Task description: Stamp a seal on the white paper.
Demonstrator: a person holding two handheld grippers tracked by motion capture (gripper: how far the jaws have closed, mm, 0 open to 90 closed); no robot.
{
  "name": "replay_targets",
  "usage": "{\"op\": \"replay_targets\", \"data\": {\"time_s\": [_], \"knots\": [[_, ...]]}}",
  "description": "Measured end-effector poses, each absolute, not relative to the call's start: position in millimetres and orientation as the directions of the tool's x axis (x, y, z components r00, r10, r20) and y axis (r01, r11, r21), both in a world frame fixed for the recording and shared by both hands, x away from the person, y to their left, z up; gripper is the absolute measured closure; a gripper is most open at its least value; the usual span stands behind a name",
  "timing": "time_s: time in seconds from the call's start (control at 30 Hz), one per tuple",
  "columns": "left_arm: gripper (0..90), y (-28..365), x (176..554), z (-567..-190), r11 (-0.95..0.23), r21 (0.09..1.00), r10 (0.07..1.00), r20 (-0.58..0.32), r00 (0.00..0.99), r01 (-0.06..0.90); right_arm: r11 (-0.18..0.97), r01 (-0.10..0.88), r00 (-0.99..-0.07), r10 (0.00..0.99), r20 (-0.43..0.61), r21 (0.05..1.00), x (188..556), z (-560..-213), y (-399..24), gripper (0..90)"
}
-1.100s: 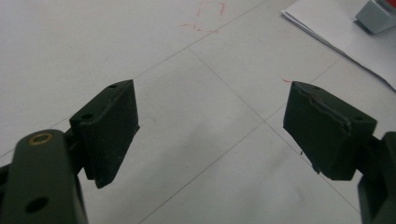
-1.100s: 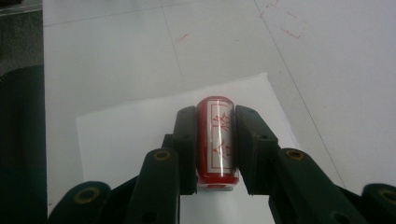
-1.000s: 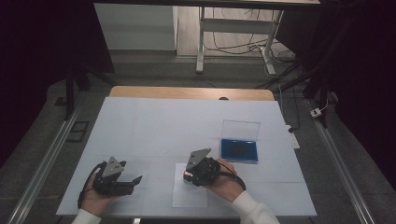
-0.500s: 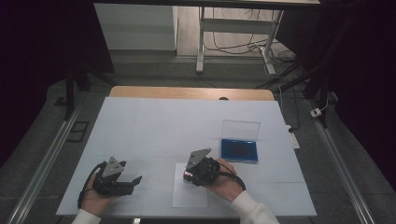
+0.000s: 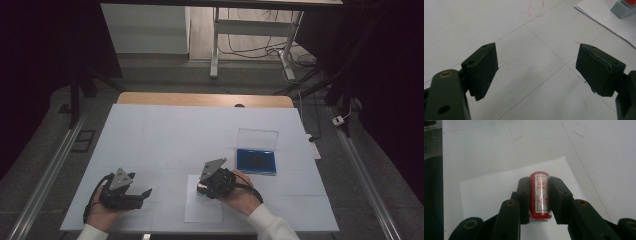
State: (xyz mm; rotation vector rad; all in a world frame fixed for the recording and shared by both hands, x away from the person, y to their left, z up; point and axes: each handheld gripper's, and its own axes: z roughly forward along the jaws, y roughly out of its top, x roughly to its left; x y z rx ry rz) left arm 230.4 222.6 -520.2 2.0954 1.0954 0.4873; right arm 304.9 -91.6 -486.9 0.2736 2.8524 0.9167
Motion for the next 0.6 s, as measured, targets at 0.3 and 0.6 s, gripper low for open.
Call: {"op": "replay_targets", "data": {"time_s": [0.3,0.6], "knots": [[18.1,222.5,230.7,-520.4,-0.386,0.736,0.823,0.003,0.568,0.556,0.809,0.138,-0.976,0.21,-0.063,0.572,306.8,-486.3,-89.7,70.3],[18.1,222.2,230.3,-520.3,-0.389,0.736,0.822,0.005,0.57,0.555,0.818,0.153,-0.976,0.213,-0.046,0.554,309.0,-488.6,-88.1,70.5]]}}
